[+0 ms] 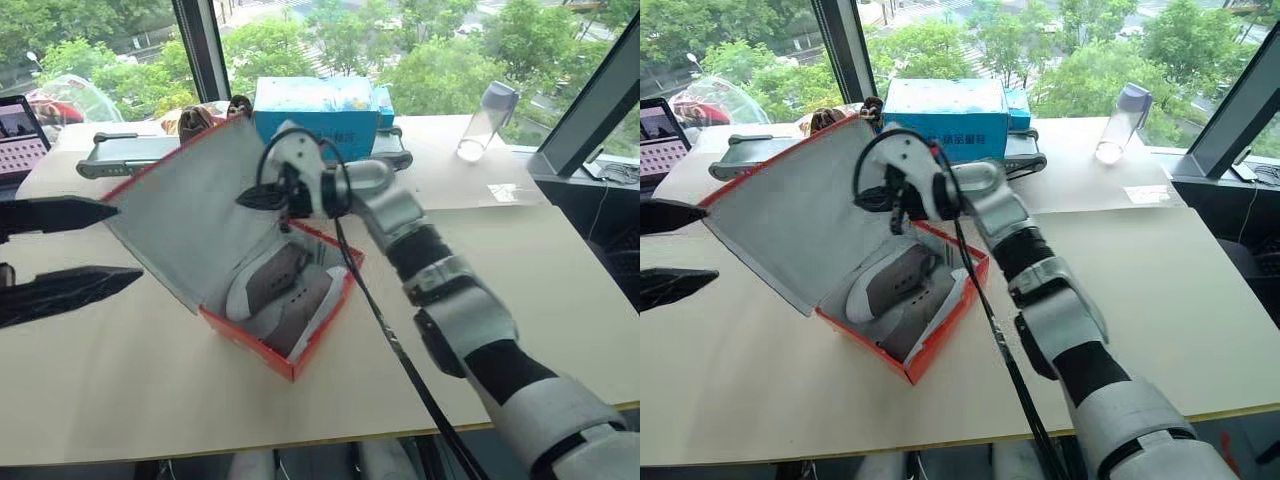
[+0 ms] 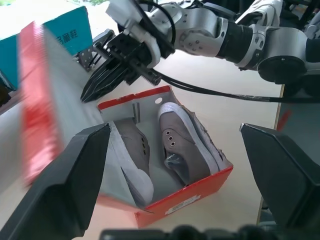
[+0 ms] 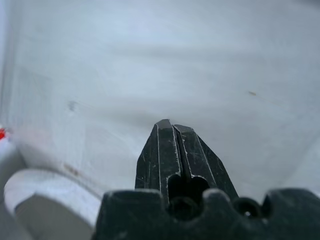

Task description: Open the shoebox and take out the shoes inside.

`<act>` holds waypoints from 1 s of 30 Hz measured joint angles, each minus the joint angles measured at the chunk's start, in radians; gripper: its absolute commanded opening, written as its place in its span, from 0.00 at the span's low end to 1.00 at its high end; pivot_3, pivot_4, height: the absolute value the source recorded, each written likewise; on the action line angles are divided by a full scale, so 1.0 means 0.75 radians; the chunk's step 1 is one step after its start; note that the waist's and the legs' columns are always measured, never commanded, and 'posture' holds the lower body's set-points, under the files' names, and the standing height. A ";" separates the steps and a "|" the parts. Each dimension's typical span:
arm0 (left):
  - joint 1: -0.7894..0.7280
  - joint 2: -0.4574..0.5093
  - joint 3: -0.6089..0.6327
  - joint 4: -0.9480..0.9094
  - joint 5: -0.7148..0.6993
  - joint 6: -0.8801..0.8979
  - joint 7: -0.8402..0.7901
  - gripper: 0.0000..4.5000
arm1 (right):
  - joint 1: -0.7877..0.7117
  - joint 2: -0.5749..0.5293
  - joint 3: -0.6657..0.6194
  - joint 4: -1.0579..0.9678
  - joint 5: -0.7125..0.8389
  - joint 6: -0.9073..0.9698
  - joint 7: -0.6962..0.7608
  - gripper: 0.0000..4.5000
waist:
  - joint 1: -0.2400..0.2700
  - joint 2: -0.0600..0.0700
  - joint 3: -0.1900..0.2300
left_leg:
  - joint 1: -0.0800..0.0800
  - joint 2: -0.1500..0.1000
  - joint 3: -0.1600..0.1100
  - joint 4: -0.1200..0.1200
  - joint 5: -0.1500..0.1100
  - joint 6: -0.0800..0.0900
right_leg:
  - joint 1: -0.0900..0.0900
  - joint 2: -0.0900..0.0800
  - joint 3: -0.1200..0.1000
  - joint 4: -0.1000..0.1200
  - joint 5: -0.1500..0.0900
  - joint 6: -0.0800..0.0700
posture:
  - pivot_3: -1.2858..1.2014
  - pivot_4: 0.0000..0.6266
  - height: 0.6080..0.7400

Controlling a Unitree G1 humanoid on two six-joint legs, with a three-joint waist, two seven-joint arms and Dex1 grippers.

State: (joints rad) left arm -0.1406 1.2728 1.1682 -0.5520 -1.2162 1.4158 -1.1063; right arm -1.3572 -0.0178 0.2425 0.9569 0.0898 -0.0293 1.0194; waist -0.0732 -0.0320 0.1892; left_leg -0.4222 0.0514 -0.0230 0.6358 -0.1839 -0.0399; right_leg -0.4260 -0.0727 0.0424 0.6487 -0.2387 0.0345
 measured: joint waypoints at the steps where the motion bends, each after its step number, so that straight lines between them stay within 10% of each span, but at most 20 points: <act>1: 0.002 0.000 0.035 -0.013 -0.031 0.030 0.010 0.98 | -0.023 0.017 0.000 0.050 -0.016 -0.037 -0.006 0.00 | 0.003 0.000 0.000 | 0.000 0.000 -0.001 0.000 0.001 -0.001 | 0.000 0.000 -0.001 0.000 0.000 0.000 | 0.52 0.24 1.00; 8: 0.038 0.012 0.124 -0.036 -0.141 0.093 0.078 0.98 | -0.050 -0.007 -0.009 0.125 -0.062 -0.058 0.060 0.00 | 0.004 -0.001 0.000 | 0.002 0.000 -0.003 0.000 0.003 -0.006 | 0.002 0.001 -0.002 0.001 0.001 -0.001 | 0.52 0.24 1.00; 15: 0.223 -0.023 -0.128 -0.007 0.117 -0.184 0.017 0.98 | 0.122 -0.344 -0.017 -0.483 0.018 0.279 0.416 0.00 | 0.012 -0.001 0.000 | 0.003 0.000 -0.002 -0.004 0.006 -0.009 | 0.002 0.001 -0.001 0.001 0.001 -0.002 | 0.52 0.24 1.00; 22: 0.330 -0.027 -0.379 0.238 0.472 -0.611 -0.171 1.00 | 0.303 -0.484 -0.004 -0.823 0.061 0.469 0.469 0.48 | 0.002 -0.001 0.000 | 0.005 0.004 -0.002 -0.010 0.006 -0.010 | -0.002 0.007 0.001 0.001 0.001 -0.007 | 0.52 0.24 1.00; 30: 0.284 -0.017 -0.515 0.398 0.610 -0.783 -0.262 1.00 | 0.307 -0.423 0.099 -0.580 -0.091 0.190 0.347 0.99 | 0.004 -0.001 0.000 | 0.005 0.004 -0.001 -0.010 0.006 -0.010 | -0.002 0.007 0.002 0.000 0.001 -0.007 | 0.52 0.24 1.00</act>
State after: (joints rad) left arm 0.0721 1.2602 0.7817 -0.2533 -0.7587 0.8287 -1.3029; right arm -1.1268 -0.3352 0.3170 0.5216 0.0214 0.1131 1.2799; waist -0.0700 -0.0326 0.1889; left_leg -0.4184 0.0544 -0.0237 0.6286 -0.1793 -0.0472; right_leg -0.4274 -0.0672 0.0436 0.6490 -0.2381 0.0291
